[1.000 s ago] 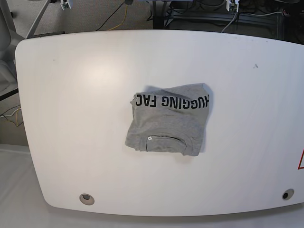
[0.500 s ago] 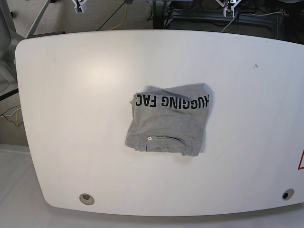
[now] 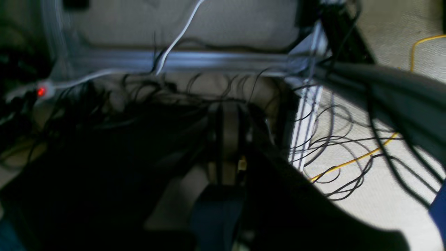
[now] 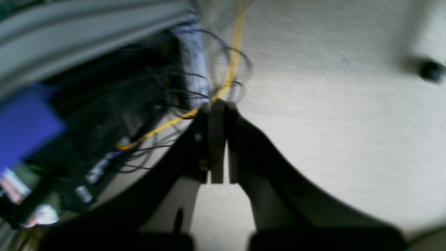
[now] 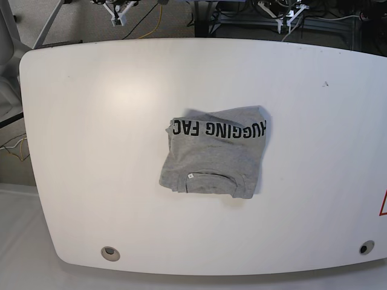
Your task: Fold the T-shirt properly
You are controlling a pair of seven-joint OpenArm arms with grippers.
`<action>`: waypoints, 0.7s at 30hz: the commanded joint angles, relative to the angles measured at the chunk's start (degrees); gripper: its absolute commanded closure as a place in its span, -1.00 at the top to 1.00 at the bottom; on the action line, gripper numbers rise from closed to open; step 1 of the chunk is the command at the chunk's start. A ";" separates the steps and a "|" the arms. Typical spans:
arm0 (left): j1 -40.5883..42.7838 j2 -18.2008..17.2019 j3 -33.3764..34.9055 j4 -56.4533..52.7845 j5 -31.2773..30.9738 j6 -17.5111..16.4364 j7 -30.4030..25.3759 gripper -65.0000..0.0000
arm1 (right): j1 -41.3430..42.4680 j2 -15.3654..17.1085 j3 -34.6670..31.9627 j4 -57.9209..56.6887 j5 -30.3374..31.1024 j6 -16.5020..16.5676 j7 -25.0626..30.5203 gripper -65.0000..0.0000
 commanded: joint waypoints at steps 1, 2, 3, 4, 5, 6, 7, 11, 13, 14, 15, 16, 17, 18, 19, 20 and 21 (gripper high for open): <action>-2.09 -0.17 1.60 -4.76 0.13 -0.07 -2.40 -1.00 | 1.00 -0.48 -0.77 -1.41 -0.05 -1.88 0.41 -1.00; -2.62 -0.17 2.04 -6.17 0.13 -0.07 -3.11 -1.00 | 1.26 -0.74 -0.86 -1.68 -0.05 -2.41 0.41 -1.00; -3.67 0.00 2.48 -8.02 0.13 0.02 -4.42 -1.00 | 1.88 -1.18 -1.03 -1.94 -0.05 -3.37 0.41 -1.00; -4.29 0.00 2.74 -8.98 0.13 0.02 -5.22 -1.00 | 2.14 -1.18 -1.03 -1.94 -0.05 -3.90 0.41 -1.00; -5.08 0.09 2.83 -9.95 0.13 0.02 -6.01 -1.00 | 2.41 -1.27 -1.03 -1.94 -0.05 -4.51 0.41 -1.00; -5.87 0.18 3.01 -11.36 0.13 0.02 -7.06 -1.00 | 2.67 -1.44 -1.21 -2.03 -0.05 -5.39 0.33 -1.00; -6.49 0.44 3.10 -12.41 0.13 0.02 -7.59 -1.00 | 2.76 -1.79 -1.47 -2.03 -0.05 -6.01 0.33 -1.00; -8.95 2.47 3.45 -17.07 0.13 0.10 -9.79 -1.00 | 3.55 -2.50 -3.84 -2.11 -0.05 -9.00 0.33 -1.00; -9.56 2.82 3.45 -18.30 0.13 0.10 -9.96 -1.00 | 3.73 -2.67 -5.08 -2.55 -0.05 -10.23 0.33 -1.00; -9.65 2.90 3.45 -18.74 0.13 0.10 -10.05 -1.00 | 3.90 -2.76 -5.69 -3.26 -0.05 -10.76 0.33 -1.00; -9.65 3.08 3.45 -18.83 0.13 0.10 -10.05 -1.00 | 4.08 -2.85 -6.04 -3.87 -0.05 -11.11 0.33 -1.00; -9.65 3.61 3.45 -18.92 0.13 0.10 -10.05 -1.00 | 4.17 -2.94 -6.39 -4.49 -0.05 -11.46 0.41 -1.00; -9.65 4.31 3.45 -18.83 0.13 0.19 -10.05 -1.00 | 4.69 -3.55 -6.57 -5.28 -0.05 -11.81 0.50 -1.00; -9.65 4.57 3.45 -18.83 0.13 0.37 -10.05 -1.00 | 4.96 -3.90 -6.66 -5.98 -0.05 -11.99 0.77 -1.00; -9.65 5.01 3.45 -18.83 0.13 1.07 -10.14 -1.00 | 5.13 -4.26 -6.83 -6.77 -0.05 -12.08 1.29 -1.00; -9.65 5.10 3.45 -18.83 0.13 1.60 -10.14 -1.00 | 5.13 -4.43 -6.83 -7.13 -0.05 -12.16 1.56 -1.00; -9.65 5.28 3.45 -18.83 0.13 2.83 -10.14 -1.00 | 5.22 -4.52 -6.83 -7.74 -0.05 -12.43 2.17 -1.00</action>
